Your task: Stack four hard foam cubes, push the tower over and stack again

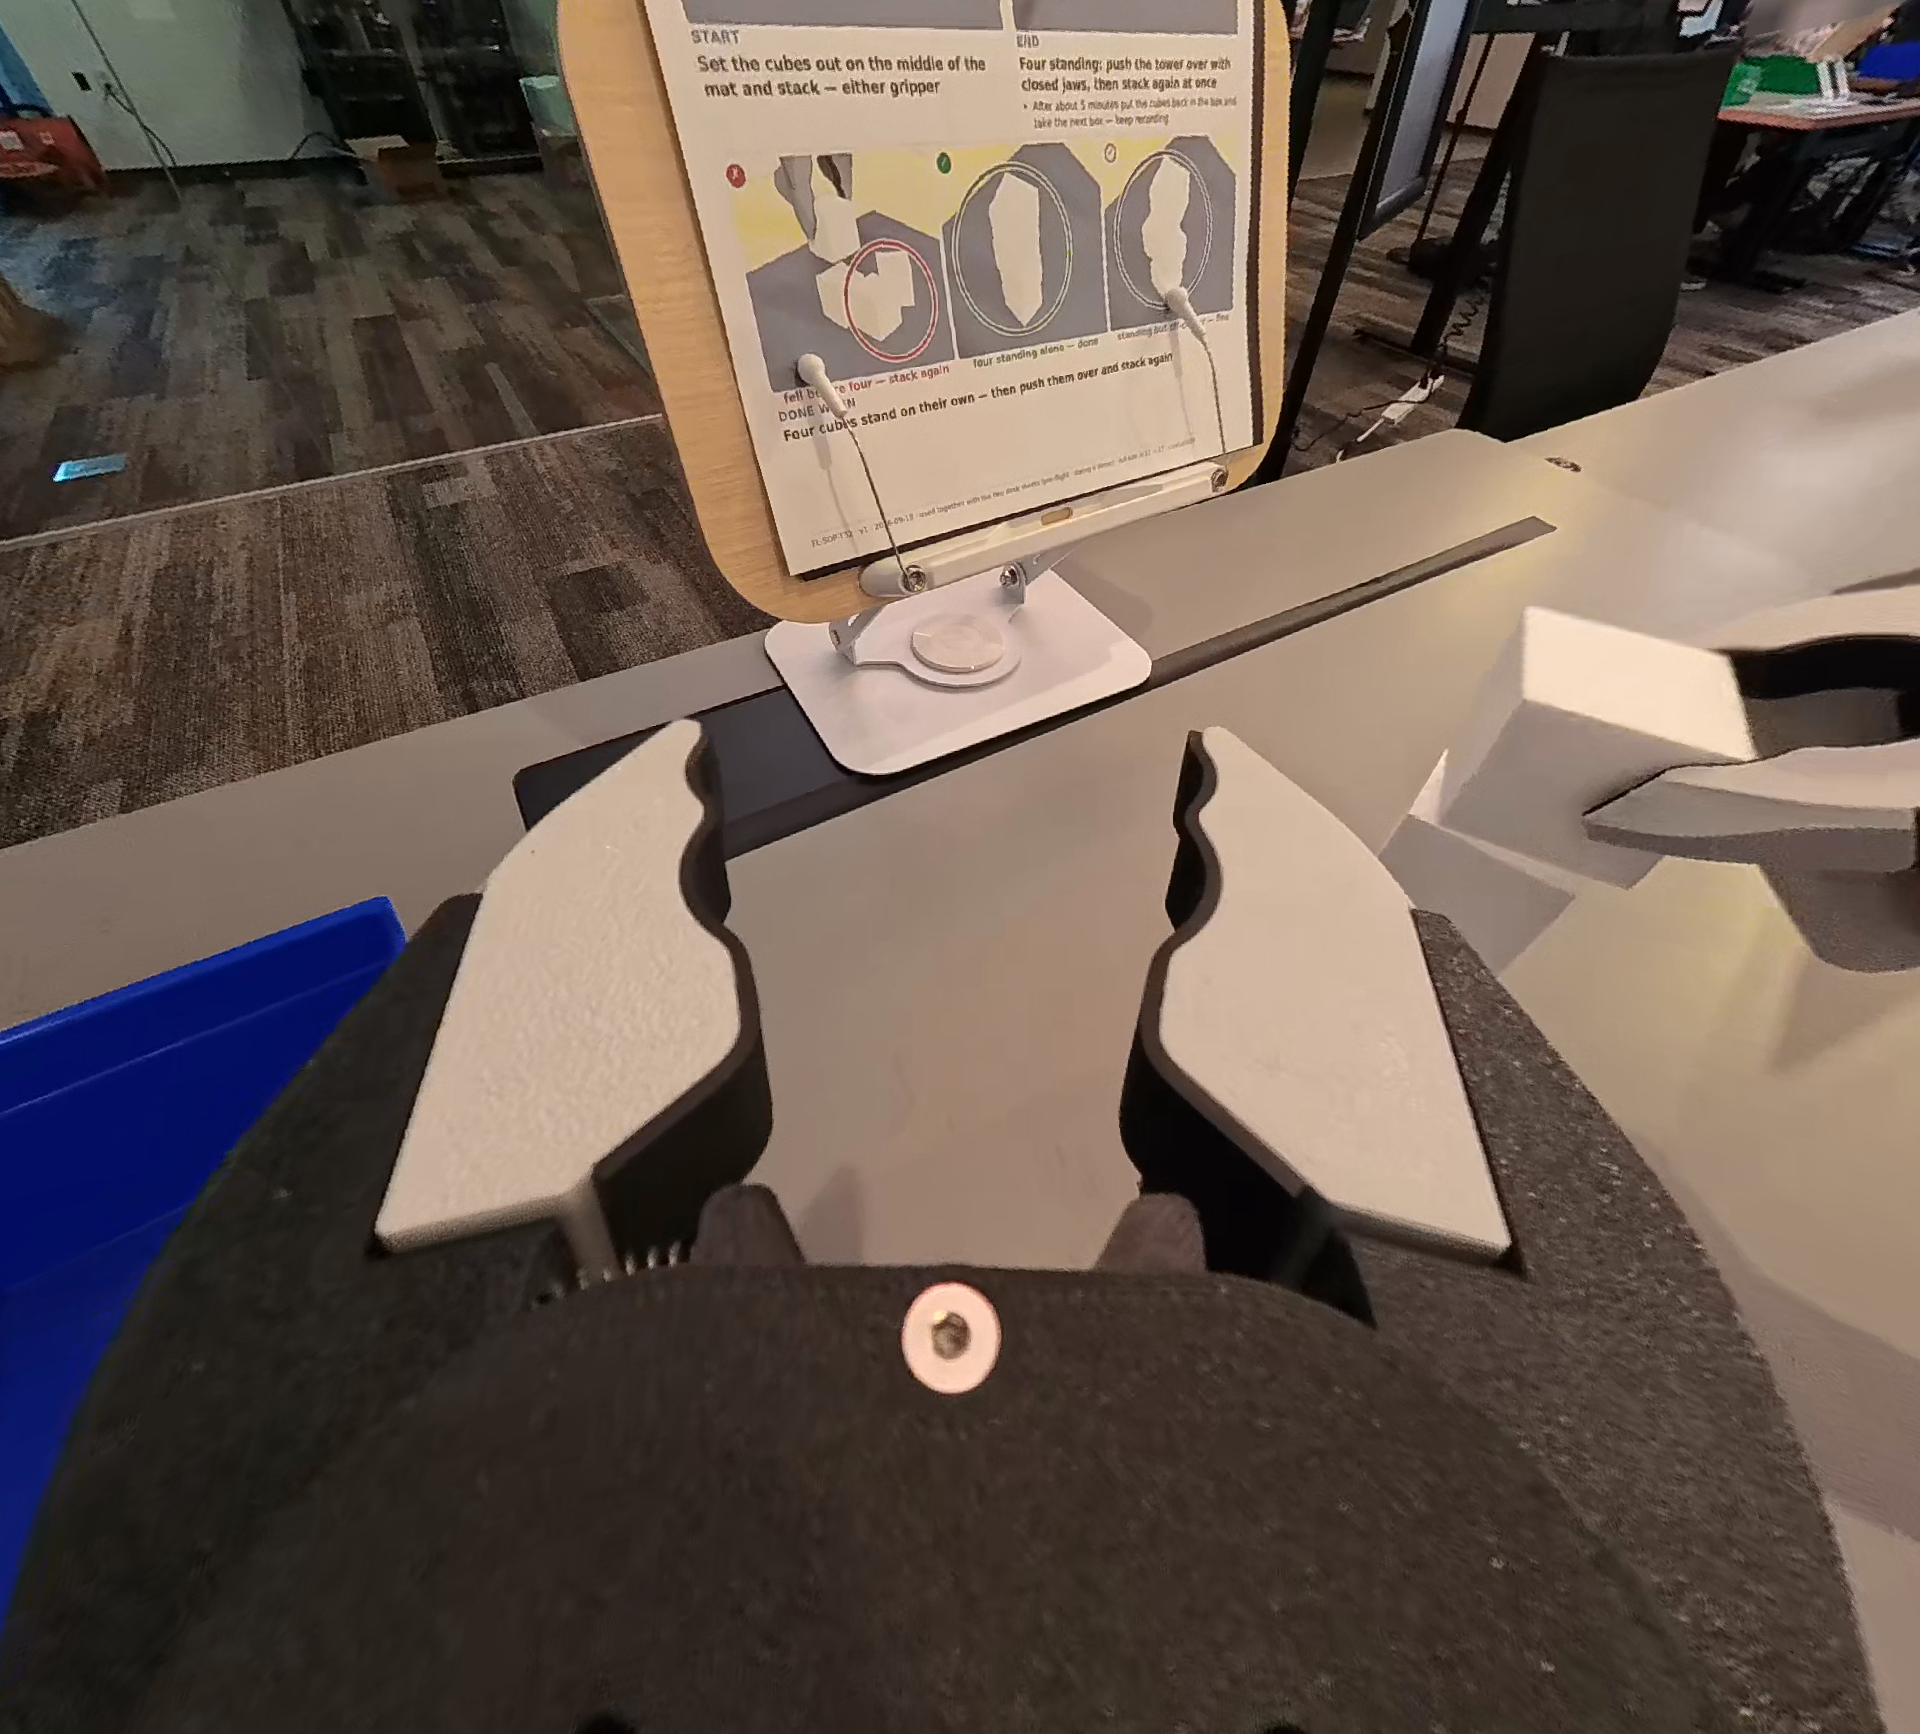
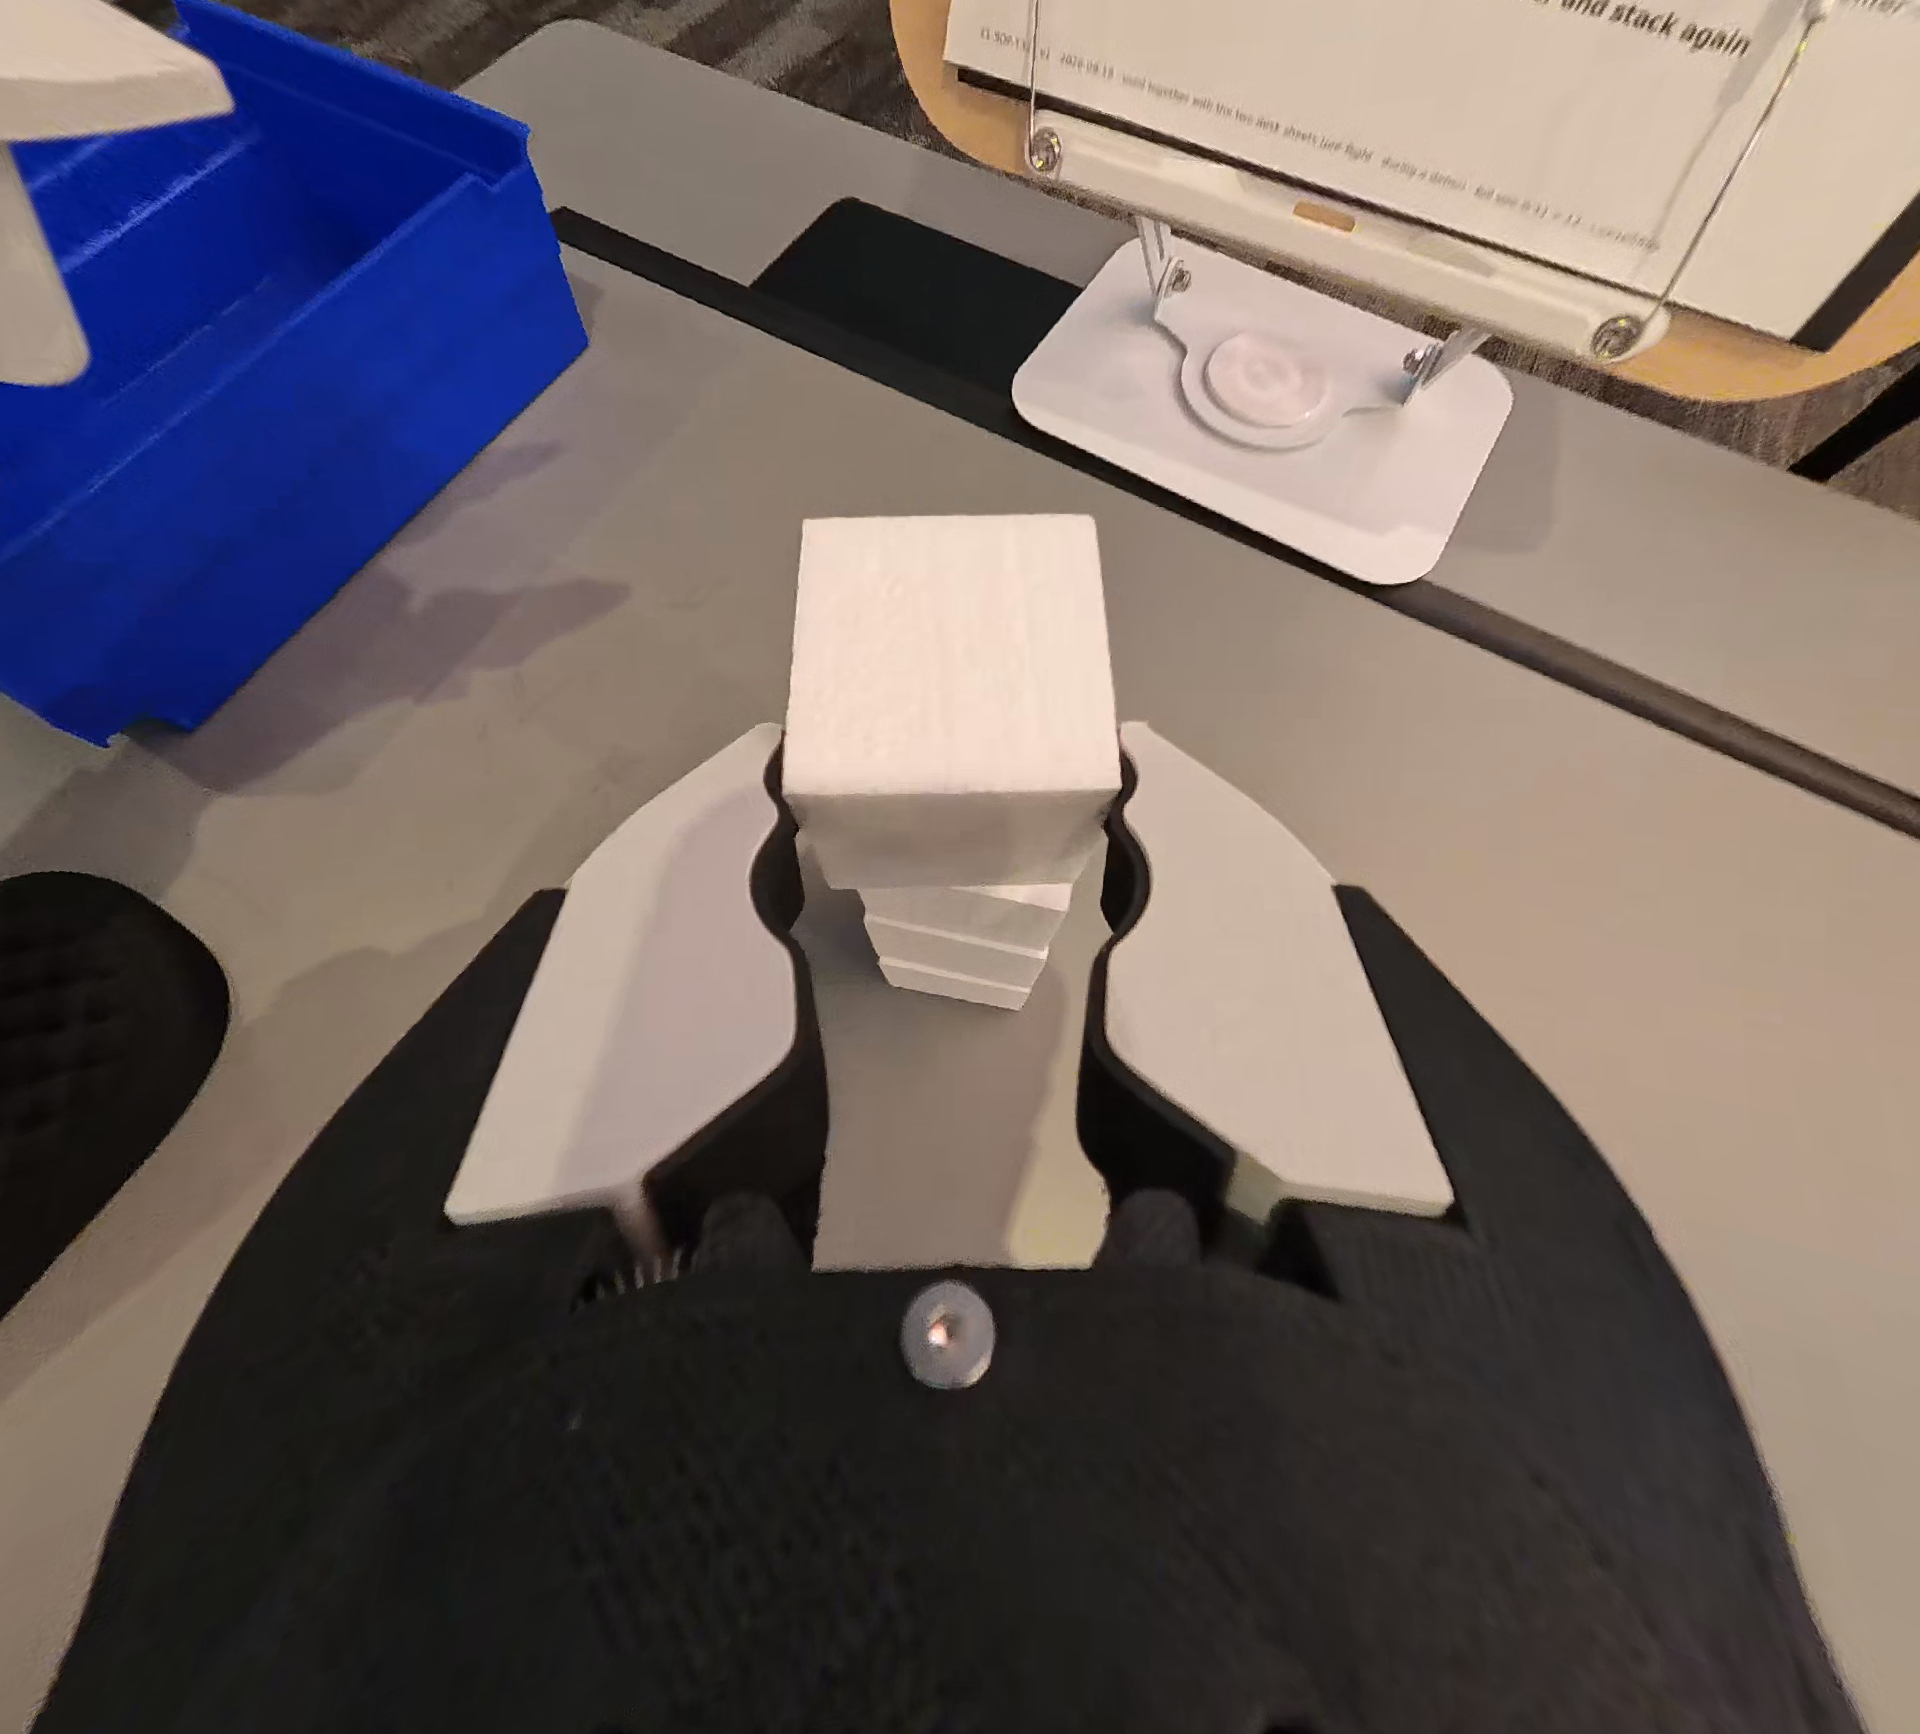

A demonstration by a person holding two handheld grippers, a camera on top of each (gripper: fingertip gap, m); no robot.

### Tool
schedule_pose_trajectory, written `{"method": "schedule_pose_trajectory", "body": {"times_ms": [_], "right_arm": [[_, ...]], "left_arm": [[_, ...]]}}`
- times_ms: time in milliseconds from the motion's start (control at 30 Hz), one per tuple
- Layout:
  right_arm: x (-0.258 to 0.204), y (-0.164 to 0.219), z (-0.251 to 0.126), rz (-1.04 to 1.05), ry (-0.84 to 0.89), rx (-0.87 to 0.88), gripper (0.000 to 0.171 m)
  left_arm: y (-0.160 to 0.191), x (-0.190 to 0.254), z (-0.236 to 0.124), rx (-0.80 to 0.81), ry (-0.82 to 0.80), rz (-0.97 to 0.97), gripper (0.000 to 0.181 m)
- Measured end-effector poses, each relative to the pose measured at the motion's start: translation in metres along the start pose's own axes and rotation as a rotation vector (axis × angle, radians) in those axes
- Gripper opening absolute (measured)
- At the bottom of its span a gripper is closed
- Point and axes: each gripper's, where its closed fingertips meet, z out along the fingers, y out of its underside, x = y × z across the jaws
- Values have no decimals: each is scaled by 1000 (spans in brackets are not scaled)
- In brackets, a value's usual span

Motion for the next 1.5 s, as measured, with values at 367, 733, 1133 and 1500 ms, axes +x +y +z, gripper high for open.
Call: {"method": "schedule_pose_trajectory", "body": {"times_ms": [367, 733, 1133, 1500], "right_arm": [[6, 2, 6, 30, 67, -18, 57], [7, 2, 3, 69, 110, -21, 57], [7, -1, 0, 131, 157, 11, 57], [7, 5, 6, 134, 142, -7, 57]], "left_arm": [[-6, -2, -6, 28, 13, -25, 83], [-7, -1, -6, 34, 25, -30, 82], [-6, 2, -5, 29, 33, -28, 82], [-5, 1, -4, 27, 35, -35, 81]]}}
